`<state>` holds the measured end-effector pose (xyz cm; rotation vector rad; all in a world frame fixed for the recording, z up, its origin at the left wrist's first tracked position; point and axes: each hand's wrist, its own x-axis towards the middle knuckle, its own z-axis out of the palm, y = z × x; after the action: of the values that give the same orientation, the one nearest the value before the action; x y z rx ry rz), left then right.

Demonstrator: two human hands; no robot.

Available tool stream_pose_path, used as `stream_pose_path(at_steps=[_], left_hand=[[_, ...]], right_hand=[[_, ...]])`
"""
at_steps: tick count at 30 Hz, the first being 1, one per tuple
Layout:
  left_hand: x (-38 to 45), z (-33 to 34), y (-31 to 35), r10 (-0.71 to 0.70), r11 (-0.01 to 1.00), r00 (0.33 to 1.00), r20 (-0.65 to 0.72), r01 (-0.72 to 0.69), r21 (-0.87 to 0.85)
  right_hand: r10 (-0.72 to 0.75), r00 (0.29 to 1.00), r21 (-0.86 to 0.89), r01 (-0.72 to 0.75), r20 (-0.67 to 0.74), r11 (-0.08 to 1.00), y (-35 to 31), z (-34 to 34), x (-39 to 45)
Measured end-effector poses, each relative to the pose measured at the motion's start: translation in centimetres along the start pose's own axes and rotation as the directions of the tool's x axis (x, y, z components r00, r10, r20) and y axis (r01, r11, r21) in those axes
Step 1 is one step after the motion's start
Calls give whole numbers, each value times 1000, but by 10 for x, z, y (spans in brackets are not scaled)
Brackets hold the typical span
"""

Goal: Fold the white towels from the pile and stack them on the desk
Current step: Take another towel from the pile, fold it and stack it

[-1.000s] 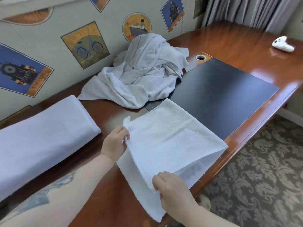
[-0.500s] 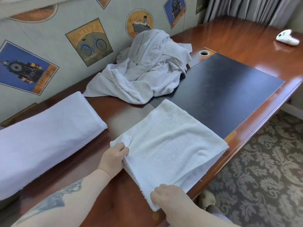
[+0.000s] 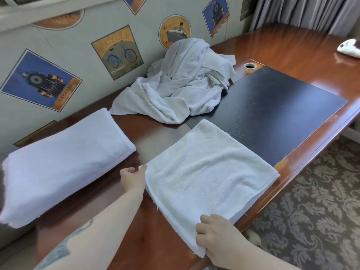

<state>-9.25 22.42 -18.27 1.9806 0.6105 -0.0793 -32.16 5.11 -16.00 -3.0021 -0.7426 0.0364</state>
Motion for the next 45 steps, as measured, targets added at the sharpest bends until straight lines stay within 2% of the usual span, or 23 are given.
stream_pose_path(at_steps=[4, 8, 10, 12, 14, 15, 16, 18, 20, 21, 23, 25, 27, 30, 33, 35, 38, 39, 40, 42, 43, 44, 45], left_hand=[[5, 0, -7, -5, 996, 1000, 24, 2, 90], [11, -2, -8, 19, 990, 1000, 10, -20, 140], [12, -3, -5, 17, 983, 1000, 0, -16, 182], [11, -3, -2, 7, 981, 1000, -19, -3, 192], [2, -2, 3, 70, 972, 995, -74, -51, 231], [-7, -1, 5, 193, 939, 977, -91, -157, 305], [-20, 2, 6, 363, 869, 931, -49, -319, 378], [-59, 18, 3, 592, 689, 781, 200, -619, 377], [-105, 42, -9, 575, 569, 691, 439, -723, 393], [-124, 54, -18, 515, 524, 687, 513, -726, 445], [-149, 70, -34, 361, 443, 720, 592, -691, 571], [-154, 72, -44, 280, 383, 740, 612, -670, 636], [-147, 65, -46, 275, 368, 742, 612, -669, 645], [-142, 66, -34, 322, 406, 761, 563, -648, 644], [-152, 79, -23, 325, 431, 782, 533, -623, 652], [-154, 84, -27, 257, 493, 823, 506, -562, 664], [-151, 86, -27, 225, 589, 908, 354, -416, 693], [-149, 93, -21, 231, 608, 926, 298, -376, 699], [-149, 102, -14, 241, 616, 933, 266, -359, 702], [-151, 126, -1, 229, 596, 938, 262, -348, 724], [-151, 136, 3, 211, 578, 942, 261, -336, 743], [-150, 145, 5, 193, 567, 949, 250, -316, 761], [-148, 150, 3, 185, 560, 955, 233, -297, 774]], right_hand=[[-88, 993, 4, 88, -73, 996, -3, 6, -5], [-117, 993, 40, 117, -5, 992, -5, 7, -9], [-65, 994, 163, 49, 90, 985, -3, 1, -11], [-57, 979, 398, -26, 196, 917, -1, 1, -12], [85, 993, 521, -116, 84, 846, -3, 2, -15], [225, 973, 548, -164, -45, 820, -3, 6, -17], [357, 924, 576, -219, -137, 788, 0, 10, -19], [564, 801, 549, -385, -201, 742, 14, 9, -15], [683, 729, 356, -627, -43, 693, 37, 13, -13], [718, 692, 276, -706, 72, 652, 46, 15, -14], [741, 650, 146, -760, 166, 634, 53, 22, -22], [718, 680, 111, -733, 149, 671, 53, 21, -33], [675, 738, 83, -672, -5, 736, 57, 19, -38], [674, 725, 165, -654, -139, 738, 85, 17, -21], [607, 790, 188, -610, 79, 770, 110, 26, -1], [655, 727, 160, -685, 203, 711, 126, 40, -7], [862, 495, 182, -863, 113, 472, 158, 42, -24], [862, 506, 188, -851, 37, 491, 168, 38, -21], [807, 590, 194, -788, -33, 585, 174, 35, -14], [500, 864, 180, -483, -60, 857, 179, 29, 11], [312, 950, 152, -307, -6, 939, 181, 27, 24], [210, 974, 165, -221, 79, 961, 184, 28, 33], [227, 957, 191, -261, 181, 946, 191, 30, 41]])
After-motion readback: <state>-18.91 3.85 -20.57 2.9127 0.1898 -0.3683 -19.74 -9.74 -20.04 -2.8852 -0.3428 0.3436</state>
